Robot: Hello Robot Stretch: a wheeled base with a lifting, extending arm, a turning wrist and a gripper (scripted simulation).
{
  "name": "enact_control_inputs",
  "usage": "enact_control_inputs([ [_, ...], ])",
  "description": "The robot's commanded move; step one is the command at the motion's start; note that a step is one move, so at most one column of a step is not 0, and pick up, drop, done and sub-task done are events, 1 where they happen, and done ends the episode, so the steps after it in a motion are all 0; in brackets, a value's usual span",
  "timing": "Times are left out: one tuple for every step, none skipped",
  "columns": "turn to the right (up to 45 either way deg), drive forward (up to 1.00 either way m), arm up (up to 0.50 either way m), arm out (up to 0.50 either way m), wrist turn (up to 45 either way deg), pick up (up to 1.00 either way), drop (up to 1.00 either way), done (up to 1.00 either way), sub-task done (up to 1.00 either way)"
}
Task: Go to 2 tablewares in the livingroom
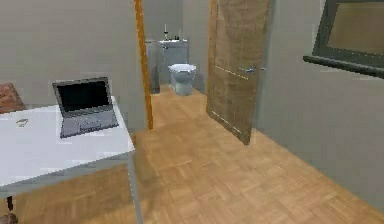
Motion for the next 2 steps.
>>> enact_control_inputs([
  [0.0,1.0,0.0,0.0,0.0,0.0,0.0,0.0,0.0],
  [45.0,0.0,0.0,0.0,0.0,0.0,0.0,0.0,0.0],
])
